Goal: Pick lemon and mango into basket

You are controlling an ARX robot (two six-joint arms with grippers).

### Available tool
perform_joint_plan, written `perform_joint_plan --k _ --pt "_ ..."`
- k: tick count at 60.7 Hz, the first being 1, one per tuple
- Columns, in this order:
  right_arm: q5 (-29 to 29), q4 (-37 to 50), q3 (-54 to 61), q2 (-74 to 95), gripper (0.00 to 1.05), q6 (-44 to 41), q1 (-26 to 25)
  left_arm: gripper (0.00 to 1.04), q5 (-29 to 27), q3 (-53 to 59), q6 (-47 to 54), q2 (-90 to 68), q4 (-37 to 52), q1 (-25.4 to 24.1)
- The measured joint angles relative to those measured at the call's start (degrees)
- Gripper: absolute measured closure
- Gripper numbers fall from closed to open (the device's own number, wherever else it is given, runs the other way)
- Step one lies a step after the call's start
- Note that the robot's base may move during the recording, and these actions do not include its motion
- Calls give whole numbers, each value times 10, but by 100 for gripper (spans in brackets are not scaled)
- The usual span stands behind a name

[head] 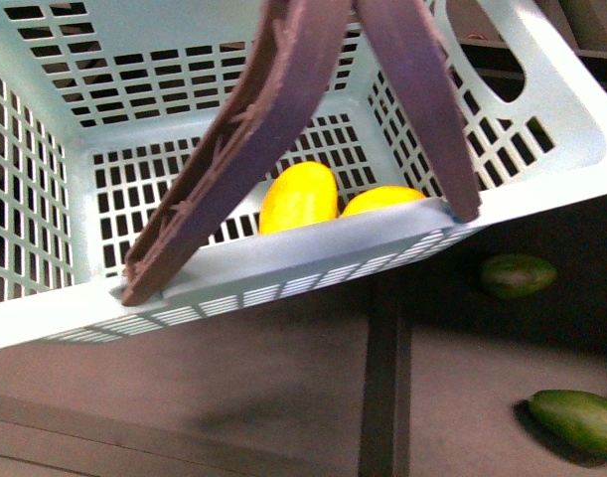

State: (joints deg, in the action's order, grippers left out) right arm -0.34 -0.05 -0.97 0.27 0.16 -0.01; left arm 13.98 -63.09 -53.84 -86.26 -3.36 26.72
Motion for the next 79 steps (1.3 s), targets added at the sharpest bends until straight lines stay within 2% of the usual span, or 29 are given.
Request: perform_joint_plan --k 8,23,26,31,33,38,51,68,79 --pt "1 0 0 0 9 0 0 100 -13 0 15 0 0 -2" --pt "2 0 0 0 9 0 0 100 1 0 2 0 1 5" --pt "3 0 0 0 9 0 0 100 -61 6 -17 -2 30 18" --pt "1 0 0 0 9 0 0 100 -235 5 -106 -30 92 39" --pt "2 0 0 0 9 0 0 100 -278 0 -121 -42 101 39" --pt "4 0 0 0 9 0 0 100 -333 -31 -149 -90 113 11" --pt "3 0 0 0 9 0 0 100 -337 -104 -199 -203 115 -42" --pt "3 0 0 0 9 0 0 100 -304 -159 -271 -298 115 -46" --pt "3 0 0 0 9 0 0 100 -315 -165 -302 -340 131 -46"
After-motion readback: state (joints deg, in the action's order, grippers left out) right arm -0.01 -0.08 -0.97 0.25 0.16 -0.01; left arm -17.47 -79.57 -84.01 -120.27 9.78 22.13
